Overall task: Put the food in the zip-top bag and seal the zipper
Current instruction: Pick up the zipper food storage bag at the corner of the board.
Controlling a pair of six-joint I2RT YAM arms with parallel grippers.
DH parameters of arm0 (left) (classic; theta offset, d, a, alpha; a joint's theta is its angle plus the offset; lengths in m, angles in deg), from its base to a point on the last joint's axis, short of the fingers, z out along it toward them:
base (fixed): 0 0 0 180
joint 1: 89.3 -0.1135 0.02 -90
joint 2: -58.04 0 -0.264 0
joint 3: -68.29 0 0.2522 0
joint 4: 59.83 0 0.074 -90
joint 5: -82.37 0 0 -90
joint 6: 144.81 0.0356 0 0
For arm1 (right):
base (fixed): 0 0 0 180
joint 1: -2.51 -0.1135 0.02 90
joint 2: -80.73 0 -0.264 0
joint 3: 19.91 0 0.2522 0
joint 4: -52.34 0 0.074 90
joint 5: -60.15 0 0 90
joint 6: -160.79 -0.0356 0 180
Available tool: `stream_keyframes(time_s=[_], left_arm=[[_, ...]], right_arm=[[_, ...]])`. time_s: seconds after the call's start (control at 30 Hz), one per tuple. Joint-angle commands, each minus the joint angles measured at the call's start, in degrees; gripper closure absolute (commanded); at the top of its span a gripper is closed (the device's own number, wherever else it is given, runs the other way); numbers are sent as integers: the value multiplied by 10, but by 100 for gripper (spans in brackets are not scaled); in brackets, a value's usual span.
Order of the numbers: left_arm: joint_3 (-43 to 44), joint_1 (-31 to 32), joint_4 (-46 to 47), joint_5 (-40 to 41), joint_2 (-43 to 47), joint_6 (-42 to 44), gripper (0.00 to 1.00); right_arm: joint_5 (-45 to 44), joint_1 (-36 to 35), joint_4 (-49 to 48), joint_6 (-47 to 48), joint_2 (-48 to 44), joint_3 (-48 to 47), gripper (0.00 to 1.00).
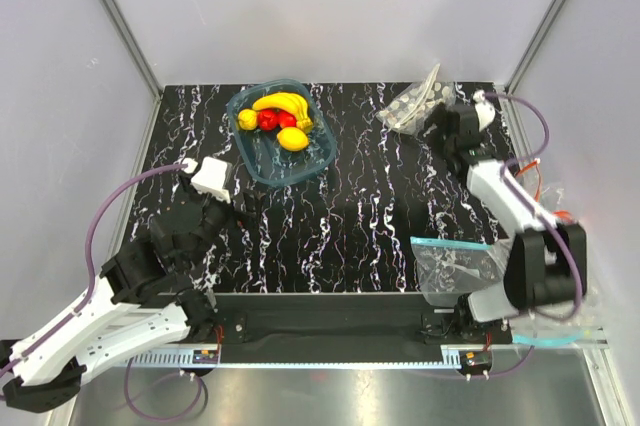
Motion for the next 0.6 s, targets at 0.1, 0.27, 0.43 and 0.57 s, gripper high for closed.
stream_keyframes(time_s=[0.1, 0.27, 0.43, 0.57], left_arm=[[9, -3, 24, -28, 6, 3, 1], [8, -5, 24, -39, 6, 2, 1], [9, -9, 24, -48, 3, 3, 1], [8, -10, 26, -50, 0, 3, 1]], right_arm=[[-40, 21, -77, -96, 190, -165, 0], [-84, 22, -82, -140, 329, -252, 0], [-97, 23, -63, -138, 434, -354, 0], [-101, 30, -26, -135, 497, -419, 1]])
